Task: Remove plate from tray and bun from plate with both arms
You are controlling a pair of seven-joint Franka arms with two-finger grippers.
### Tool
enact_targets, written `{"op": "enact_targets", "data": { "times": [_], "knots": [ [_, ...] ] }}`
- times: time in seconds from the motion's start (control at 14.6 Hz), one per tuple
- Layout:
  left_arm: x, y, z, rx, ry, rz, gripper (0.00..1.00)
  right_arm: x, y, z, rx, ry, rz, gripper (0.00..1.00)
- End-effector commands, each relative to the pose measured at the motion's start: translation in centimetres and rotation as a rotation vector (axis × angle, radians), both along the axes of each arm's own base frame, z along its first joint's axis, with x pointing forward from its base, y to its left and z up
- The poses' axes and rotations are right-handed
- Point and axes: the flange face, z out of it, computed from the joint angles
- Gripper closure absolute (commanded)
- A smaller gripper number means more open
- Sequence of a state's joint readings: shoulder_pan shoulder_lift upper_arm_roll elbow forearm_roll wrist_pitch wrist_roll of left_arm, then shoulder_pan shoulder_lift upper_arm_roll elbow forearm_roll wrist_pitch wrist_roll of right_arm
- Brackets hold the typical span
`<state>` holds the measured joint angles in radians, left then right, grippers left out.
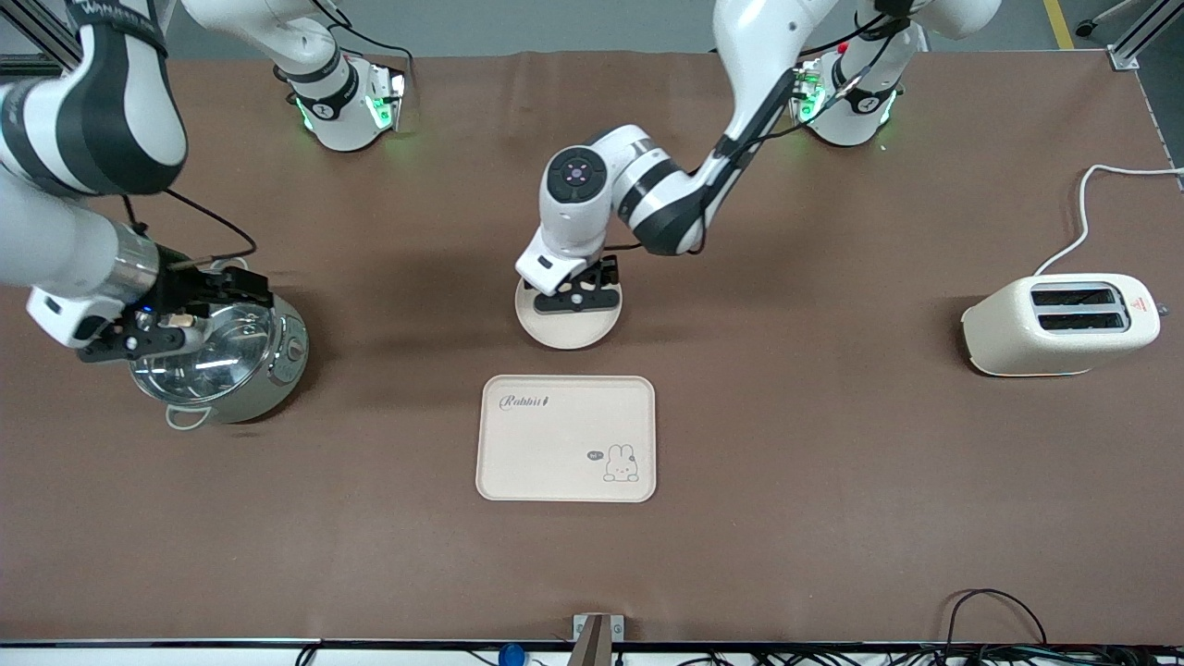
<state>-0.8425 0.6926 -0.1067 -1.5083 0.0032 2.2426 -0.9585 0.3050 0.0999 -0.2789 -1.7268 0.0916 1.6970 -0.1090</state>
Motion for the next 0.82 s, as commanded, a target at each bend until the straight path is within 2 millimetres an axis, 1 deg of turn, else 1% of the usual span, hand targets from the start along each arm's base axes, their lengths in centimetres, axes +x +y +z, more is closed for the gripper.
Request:
{"op": "enact_targets", "data": {
  "times": [0.0,0.07,0.21,0.34,0.41,0.48,0.55,0.62,0.68,0.75],
  "knots": [
    [-1.3,-1.4,-1.3,0.027,-0.024,-0.049,0.06,-2.3,-4.7,3.0,-0.025,-0.002,-0.06,0.0],
    [-2.5,-2.1,-2.3,0.039,-0.016,-0.068,0.09,-2.9,-6.0,3.9,-0.022,-0.007,-0.083,0.0],
    [-3.6,-2.5,-4.0,0.056,-0.001,-0.082,0.14,-3.8,-8.1,5.7,-0.018,-0.037,-0.114,0.0],
    [-4.5,-2.8,-5.1,0.07,0.009,-0.082,0.18,-4.3,-9.1,6.6,-0.022,-0.053,-0.127,0.0],
    [-4.7,-2.8,-5.5,0.075,0.013,-0.079,0.24,-4.6,-9.1,6.8,-0.021,-0.044,-0.124,0.0],
    [-4.8,-2.8,-5.7,0.078,0.015,-0.077,0.27,-4.7,-8.8,6.8,-0.02,-0.032,-0.117,0.0],
    [-4.8,-2.7,-6.4,0.084,0.022,-0.076,0.3,-4.8,-7.8,6.6,-0.02,-0.013,-0.113,0.0],
    [-4.9,-2.7,-6.8,0.088,0.027,-0.074,0.33,-5.3,-6.4,6.7,-0.022,0.01,-0.1,0.0],
    [-5.1,-2.7,-7.5,0.094,0.034,-0.076,0.36,-5.4,-6.2,6.6,-0.025,0.017,-0.121,0.0],
    [-5.1,-2.7,-7.5,0.093,0.036,-0.074,0.41,-5.3,-6.3,6.9,-0.026,0.012,-0.129,0.0]
  ]
}}
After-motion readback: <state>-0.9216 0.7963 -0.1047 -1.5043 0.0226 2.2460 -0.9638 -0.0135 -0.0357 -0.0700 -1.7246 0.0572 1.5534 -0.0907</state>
